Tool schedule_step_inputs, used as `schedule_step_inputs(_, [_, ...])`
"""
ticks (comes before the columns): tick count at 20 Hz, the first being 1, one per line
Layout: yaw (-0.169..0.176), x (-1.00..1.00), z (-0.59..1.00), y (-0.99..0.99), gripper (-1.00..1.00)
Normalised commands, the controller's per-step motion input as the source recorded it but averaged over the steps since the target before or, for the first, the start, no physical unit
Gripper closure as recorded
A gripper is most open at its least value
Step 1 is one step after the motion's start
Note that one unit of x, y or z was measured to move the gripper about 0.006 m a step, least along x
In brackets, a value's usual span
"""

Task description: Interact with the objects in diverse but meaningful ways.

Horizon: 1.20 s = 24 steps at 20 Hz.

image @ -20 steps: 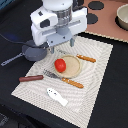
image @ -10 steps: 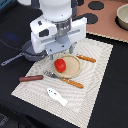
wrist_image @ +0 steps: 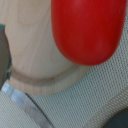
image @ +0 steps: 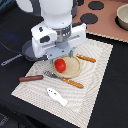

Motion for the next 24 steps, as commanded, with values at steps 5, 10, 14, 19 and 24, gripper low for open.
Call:
schedule_step_inputs(5, [-0.014, 0.31, -0.1, -0.23, -1.0])
schedule_step_inputs(10, [-0.021, 0.3, -0.11, -0.25, -1.0])
schedule_step_inputs(14, [-0.023, 0.33, -0.07, -0.21, 1.0])
schedule_step_inputs(19, [-0.045, 0.55, 0.29, -0.2, 1.0])
schedule_step_inputs(24, [-0.03, 0.64, 0.52, -0.14, 1.0])
